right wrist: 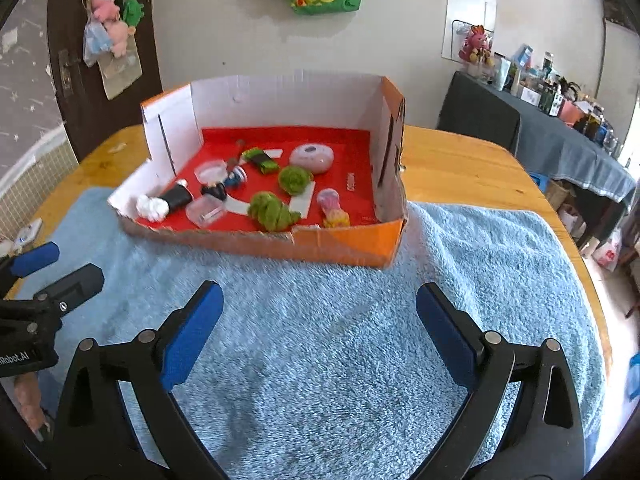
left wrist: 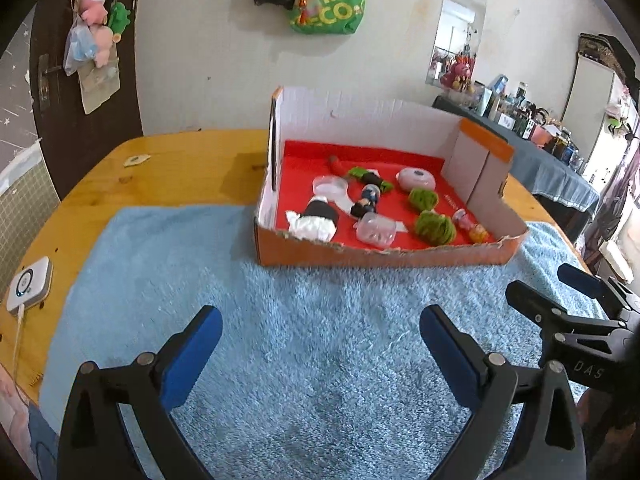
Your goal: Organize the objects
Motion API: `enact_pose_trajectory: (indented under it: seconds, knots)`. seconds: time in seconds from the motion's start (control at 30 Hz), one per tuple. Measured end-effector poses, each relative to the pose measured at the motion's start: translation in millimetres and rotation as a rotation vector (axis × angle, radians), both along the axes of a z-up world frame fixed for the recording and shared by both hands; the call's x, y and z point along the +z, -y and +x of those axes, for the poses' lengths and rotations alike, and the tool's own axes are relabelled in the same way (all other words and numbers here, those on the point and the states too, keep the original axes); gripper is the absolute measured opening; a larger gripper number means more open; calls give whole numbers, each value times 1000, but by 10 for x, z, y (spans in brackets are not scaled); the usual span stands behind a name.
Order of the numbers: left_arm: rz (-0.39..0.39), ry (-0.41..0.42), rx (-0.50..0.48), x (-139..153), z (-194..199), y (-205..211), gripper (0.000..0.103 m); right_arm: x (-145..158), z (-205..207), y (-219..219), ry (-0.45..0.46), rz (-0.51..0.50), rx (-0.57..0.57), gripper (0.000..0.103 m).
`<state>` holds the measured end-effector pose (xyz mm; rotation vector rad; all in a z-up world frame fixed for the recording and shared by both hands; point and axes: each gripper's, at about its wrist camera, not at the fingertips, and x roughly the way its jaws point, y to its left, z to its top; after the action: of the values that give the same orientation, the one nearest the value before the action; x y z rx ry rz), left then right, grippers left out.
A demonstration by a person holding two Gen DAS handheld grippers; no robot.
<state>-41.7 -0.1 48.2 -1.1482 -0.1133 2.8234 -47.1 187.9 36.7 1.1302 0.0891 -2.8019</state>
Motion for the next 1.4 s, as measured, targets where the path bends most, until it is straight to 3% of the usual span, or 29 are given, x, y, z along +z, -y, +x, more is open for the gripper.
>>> enact_pose_trajectory:
  seconds: [0.2, 0.6, 0.77, 1.4]
  knots:
    - [-56, 47, 16, -223, -66, -43, 101, -177, -40, -12, 46, 5, -13, 99]
    - [-64, 105, 38, -440, -203, -54, 101, -457, -138, -30, 133, 27, -38, 99]
    - [-96, 107, 45, -488, -200, -104, 103, -479, -122, -40, 131, 27, -47, 101]
    - [-98, 102, 61, -502, -240, -124, 103, -476, -117, -53, 113, 17, -69, 103]
